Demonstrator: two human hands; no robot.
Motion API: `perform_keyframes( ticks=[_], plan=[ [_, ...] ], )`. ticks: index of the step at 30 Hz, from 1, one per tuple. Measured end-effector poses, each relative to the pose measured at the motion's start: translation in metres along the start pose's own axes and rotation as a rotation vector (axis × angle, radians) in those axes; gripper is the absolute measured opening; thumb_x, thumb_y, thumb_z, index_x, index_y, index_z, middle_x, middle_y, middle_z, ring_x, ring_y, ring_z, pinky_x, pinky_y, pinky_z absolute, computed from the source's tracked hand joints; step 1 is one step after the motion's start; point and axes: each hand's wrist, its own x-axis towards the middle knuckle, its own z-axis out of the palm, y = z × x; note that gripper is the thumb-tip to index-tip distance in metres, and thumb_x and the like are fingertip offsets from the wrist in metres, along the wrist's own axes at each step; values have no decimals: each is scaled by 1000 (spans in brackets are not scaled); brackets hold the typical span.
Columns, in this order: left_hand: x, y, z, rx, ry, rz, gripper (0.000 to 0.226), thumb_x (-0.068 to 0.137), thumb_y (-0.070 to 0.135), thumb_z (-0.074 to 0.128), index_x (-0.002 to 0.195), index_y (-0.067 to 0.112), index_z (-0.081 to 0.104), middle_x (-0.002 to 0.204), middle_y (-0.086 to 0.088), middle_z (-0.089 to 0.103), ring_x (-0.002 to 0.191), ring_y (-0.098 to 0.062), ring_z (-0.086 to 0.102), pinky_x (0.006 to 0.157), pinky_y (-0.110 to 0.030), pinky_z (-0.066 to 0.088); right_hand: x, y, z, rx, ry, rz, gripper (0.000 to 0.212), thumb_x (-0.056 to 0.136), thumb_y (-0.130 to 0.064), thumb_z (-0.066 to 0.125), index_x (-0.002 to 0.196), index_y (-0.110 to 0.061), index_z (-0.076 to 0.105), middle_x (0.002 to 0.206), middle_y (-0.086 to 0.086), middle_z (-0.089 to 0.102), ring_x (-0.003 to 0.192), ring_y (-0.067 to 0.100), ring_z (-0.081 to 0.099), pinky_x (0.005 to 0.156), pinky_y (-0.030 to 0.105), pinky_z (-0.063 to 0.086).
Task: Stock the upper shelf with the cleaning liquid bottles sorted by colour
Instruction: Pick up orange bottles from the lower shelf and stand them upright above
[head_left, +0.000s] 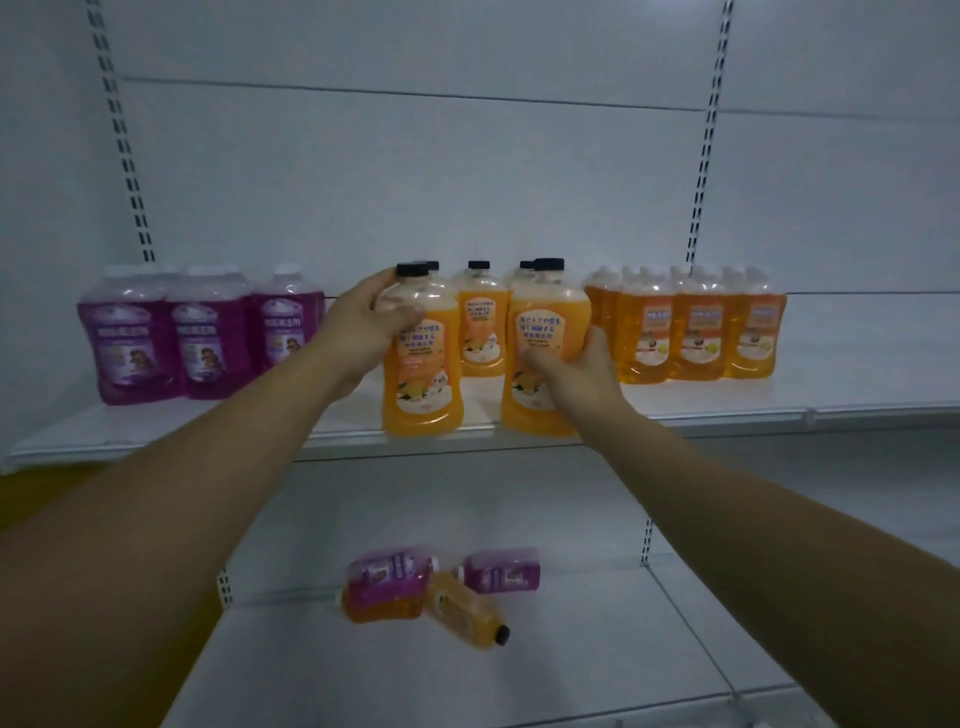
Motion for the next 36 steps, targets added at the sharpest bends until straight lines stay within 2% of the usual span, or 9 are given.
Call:
perform_keyframes(
  ticks=[5,8,11,13,17,21,24,28,36],
  plan=[
    [26,-17,-2,38,56,-18,44,93,16,57,132,31,45,113,2,58,90,-10,63,72,-27,54,33,16,17,-21,-13,3,62,84,-29,73,131,-19,34,119,-2,53,104,17,53,83,34,42],
    [29,-39,0,120,43,-48,78,84,16,68,144,35,22,114,6,54,95,-13,60,77,-34,55,53,23,29,-68,-67,8,70,78,-41,77,131,-24,34,124,-2,54,109,18,55,89,36,46],
    [26,-60,0,221,-33,-59,114,71,14,80,145,42,-1,120,7,51,106,-13,57,88,-38,52,82,40,37,-170,-109,-9,105,47,-78,74,135,-35,34,133,-1,50,118,24,54,97,49,48],
    [29,-68,-1,248,-43,-56,120,67,16,83,145,42,-5,130,4,48,115,-15,53,94,-40,49,92,42,40,-197,-175,-9,91,61,-63,78,137,-36,36,131,-2,52,116,21,55,94,42,49],
    [33,-74,3,223,35,-33,115,68,16,82,148,37,2,129,6,51,116,-13,53,95,-37,49,105,44,41,-207,-176,-68,64,83,-26,75,135,-24,38,121,-7,57,108,13,57,82,29,47],
    [28,-84,18,225,180,41,89,75,18,78,138,42,20,110,27,50,99,9,50,78,-13,44,112,52,51,-242,-158,-103,72,81,-30,75,138,-29,31,130,-5,52,115,19,55,95,40,48],
    [28,-90,23,223,197,40,91,80,21,74,146,38,15,114,23,53,102,5,52,82,-17,44,117,56,57,-267,-162,-99,78,81,-35,75,142,-32,27,137,-3,48,123,24,51,102,50,44],
    [30,-93,24,232,200,22,94,83,20,70,149,35,5,122,16,52,107,-1,54,84,-18,44,124,57,59,-323,-169,-130,72,84,-35,71,142,-26,28,137,2,45,125,25,48,103,45,42],
    [32,-96,21,234,179,23,89,87,20,65,148,36,2,116,26,48,99,13,49,80,-12,41,135,61,67,-396,-172,-112,69,86,-39,68,141,-21,29,138,6,44,125,28,47,102,45,40]
  ],
)
